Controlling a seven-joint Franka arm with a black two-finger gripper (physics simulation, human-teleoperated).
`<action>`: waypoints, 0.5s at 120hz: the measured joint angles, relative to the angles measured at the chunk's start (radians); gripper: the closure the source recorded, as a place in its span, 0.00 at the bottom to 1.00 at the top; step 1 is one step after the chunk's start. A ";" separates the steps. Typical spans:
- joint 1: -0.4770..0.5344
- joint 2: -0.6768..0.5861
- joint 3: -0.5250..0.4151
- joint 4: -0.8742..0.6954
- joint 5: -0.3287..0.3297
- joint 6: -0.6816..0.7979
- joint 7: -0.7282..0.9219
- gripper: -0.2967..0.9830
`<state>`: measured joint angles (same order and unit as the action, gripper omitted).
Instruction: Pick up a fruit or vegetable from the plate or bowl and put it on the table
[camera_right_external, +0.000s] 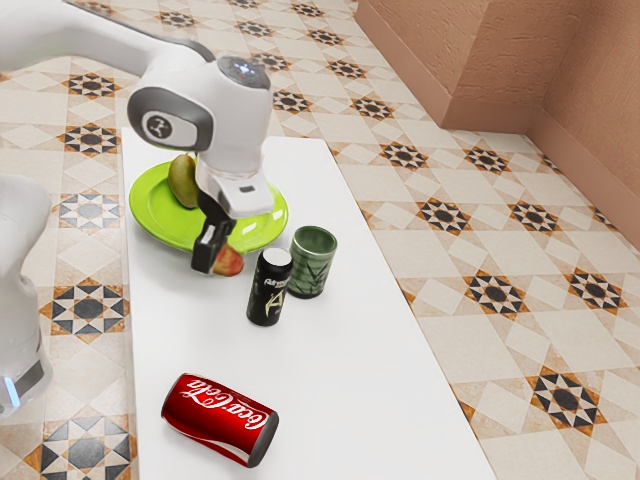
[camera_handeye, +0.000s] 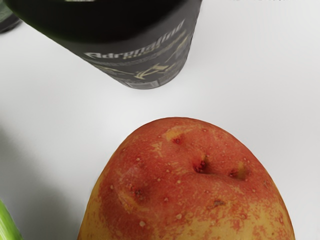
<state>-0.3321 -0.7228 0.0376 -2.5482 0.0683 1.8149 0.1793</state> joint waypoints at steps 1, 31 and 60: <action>0.000 0.000 -0.001 0.000 -0.002 0.000 0.000 0.55; -0.005 -0.021 -0.031 -0.017 -0.021 0.002 -0.001 0.55; -0.019 -0.025 -0.034 -0.013 -0.031 0.001 0.001 0.35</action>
<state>-0.3512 -0.7476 0.0036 -2.5612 0.0371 1.8156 0.1803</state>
